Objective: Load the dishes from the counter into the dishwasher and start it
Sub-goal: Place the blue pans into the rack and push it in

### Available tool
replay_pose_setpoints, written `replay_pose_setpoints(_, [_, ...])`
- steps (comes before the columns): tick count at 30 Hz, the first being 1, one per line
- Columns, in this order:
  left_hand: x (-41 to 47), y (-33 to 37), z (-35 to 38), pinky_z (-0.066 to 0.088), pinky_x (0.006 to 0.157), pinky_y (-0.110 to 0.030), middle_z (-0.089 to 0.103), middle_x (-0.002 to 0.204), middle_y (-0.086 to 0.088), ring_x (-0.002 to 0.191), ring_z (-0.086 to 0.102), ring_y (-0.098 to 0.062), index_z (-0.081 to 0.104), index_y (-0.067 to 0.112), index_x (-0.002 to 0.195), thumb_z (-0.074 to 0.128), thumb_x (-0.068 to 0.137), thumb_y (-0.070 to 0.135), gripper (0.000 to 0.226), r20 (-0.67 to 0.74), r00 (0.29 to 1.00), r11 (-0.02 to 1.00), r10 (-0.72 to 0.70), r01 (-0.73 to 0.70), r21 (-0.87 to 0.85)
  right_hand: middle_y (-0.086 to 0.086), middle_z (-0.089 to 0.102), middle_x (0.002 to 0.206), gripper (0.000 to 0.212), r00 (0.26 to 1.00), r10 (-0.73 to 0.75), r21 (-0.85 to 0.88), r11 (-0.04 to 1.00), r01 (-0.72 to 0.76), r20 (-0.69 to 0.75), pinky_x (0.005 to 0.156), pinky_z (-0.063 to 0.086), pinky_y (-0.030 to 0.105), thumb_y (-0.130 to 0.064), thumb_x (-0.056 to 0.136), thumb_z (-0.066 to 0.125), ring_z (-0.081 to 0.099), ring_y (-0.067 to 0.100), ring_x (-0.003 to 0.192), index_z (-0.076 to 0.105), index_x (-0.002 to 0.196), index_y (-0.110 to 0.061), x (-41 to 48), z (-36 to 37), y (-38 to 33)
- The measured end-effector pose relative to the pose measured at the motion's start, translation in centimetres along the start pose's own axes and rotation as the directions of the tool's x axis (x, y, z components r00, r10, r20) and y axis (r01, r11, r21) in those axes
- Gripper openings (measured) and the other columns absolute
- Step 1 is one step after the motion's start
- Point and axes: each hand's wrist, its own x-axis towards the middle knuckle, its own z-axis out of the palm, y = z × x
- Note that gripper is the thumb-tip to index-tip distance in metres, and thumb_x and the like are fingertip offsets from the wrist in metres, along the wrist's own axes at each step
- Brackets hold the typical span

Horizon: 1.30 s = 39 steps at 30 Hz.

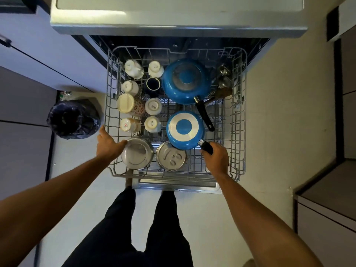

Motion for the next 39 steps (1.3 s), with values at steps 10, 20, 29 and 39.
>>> replay_pose_setpoints(10, [-0.2, 0.1, 0.3, 0.039, 0.109, -0.051, 0.029, 0.154, -0.019, 0.134, 0.042, -0.042, 0.013, 0.016, 0.153, 0.077, 0.083, 0.028, 0.096, -0.038, 0.999, 1.000, -0.008, 0.007, -0.006, 0.009, 0.072, 0.097, 0.026, 1.000, -0.016, -0.038, 0.999, 0.016, 0.004, 0.069, 0.057, 0.036, -0.023, 0.082, 0.082, 0.066, 0.027, 0.090, 0.071, 0.102, -0.010, 2.3, -0.1, -0.1])
replay_pose_setpoints(20, [-0.2, 0.1, 0.3, 0.042, 0.106, -0.050, 0.032, 0.151, -0.018, 0.131, 0.044, -0.041, 0.016, 0.017, 0.151, 0.076, 0.083, 0.026, 0.091, -0.053, 0.999, 0.999, 0.005, -0.007, -0.035, 0.003, 0.072, 0.093, 0.029, 0.993, -0.116, -0.165, 0.980, 0.111, -0.019, 0.065, 0.057, 0.036, -0.034, 0.085, 0.079, 0.064, 0.023, 0.087, 0.071, 0.105, -0.013, 2.5, -0.8, -0.4])
replay_pose_setpoints(29, [0.0, -0.2, 0.5, 0.044, 0.104, -0.051, 0.035, 0.152, -0.015, 0.129, 0.048, -0.039, 0.018, 0.019, 0.150, 0.076, 0.082, 0.025, 0.089, -0.065, 0.998, 0.998, 0.012, -0.017, -0.066, 0.007, 0.072, 0.093, 0.024, 0.998, -0.060, -0.214, 0.975, 0.062, 0.016, 0.064, 0.057, 0.033, -0.030, 0.085, 0.079, 0.067, 0.026, 0.084, 0.073, 0.101, -0.012, 3.3, -0.6, -0.5])
replay_pose_setpoints(39, [0.1, -0.3, 0.9, 0.043, 0.105, -0.050, 0.035, 0.150, -0.016, 0.130, 0.046, -0.039, 0.019, 0.018, 0.150, 0.074, 0.083, 0.023, 0.086, -0.086, 0.996, 0.998, 0.008, -0.013, -0.054, 0.013, 0.068, 0.100, 0.028, 0.998, 0.006, -0.297, 0.955, 0.011, 0.055, 0.071, 0.058, 0.041, -0.026, 0.086, 0.078, 0.065, 0.031, 0.090, 0.070, 0.106, -0.008, 3.4, -0.5, -1.8])
